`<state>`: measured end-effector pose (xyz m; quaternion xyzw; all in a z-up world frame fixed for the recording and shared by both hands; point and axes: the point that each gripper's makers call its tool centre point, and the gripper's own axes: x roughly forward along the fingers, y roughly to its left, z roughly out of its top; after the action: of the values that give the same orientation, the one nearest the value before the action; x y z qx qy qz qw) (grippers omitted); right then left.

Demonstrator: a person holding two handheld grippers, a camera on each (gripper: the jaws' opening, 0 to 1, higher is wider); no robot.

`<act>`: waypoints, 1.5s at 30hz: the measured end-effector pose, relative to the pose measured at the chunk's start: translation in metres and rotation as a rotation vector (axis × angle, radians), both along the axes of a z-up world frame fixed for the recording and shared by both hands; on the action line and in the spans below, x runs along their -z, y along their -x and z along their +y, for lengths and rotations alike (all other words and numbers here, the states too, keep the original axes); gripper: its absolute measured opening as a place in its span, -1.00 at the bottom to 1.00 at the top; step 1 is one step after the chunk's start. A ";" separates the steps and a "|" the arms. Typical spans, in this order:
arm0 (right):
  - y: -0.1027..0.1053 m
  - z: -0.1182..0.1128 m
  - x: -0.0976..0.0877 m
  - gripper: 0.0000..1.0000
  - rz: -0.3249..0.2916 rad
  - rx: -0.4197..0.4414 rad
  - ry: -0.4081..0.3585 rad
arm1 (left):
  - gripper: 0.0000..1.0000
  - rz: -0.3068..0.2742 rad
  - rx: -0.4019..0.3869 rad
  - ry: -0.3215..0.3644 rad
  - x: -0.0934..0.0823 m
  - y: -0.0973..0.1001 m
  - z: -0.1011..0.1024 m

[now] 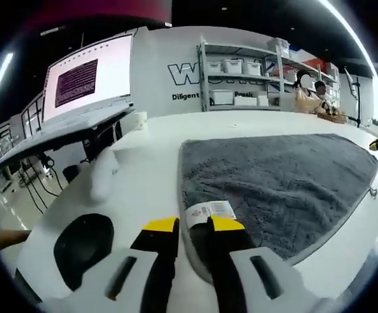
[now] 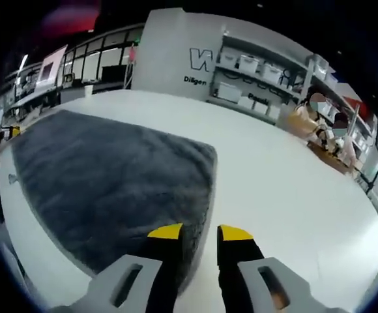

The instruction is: Open the folded towel by lifting each exposed corner and separating the folded layers until the towel lies flat within the target outline without major curled edges

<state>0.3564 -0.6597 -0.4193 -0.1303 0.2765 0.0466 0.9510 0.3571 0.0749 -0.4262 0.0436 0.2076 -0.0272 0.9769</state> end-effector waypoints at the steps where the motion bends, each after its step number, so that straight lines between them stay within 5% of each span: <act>1: 0.001 -0.001 0.000 -0.75 0.000 0.002 0.001 | -0.75 -0.002 0.005 0.004 0.000 0.001 0.000; 18: 0.012 -0.004 0.024 -0.91 0.070 0.015 -0.018 | -0.85 0.045 0.006 -0.015 0.010 0.007 -0.002; 21: 0.012 0.001 0.024 -1.00 0.066 -0.004 -0.078 | -0.87 0.047 0.008 -0.028 0.011 0.007 -0.002; 45: 0.019 -0.006 0.025 -1.00 0.081 -0.006 0.026 | -0.99 0.092 0.001 -0.201 0.009 0.012 0.001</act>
<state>0.3372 -0.6661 -0.4439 -0.1418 0.3151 0.0513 0.9370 0.3446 0.0761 -0.4355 0.1403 0.2540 -0.0088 0.9569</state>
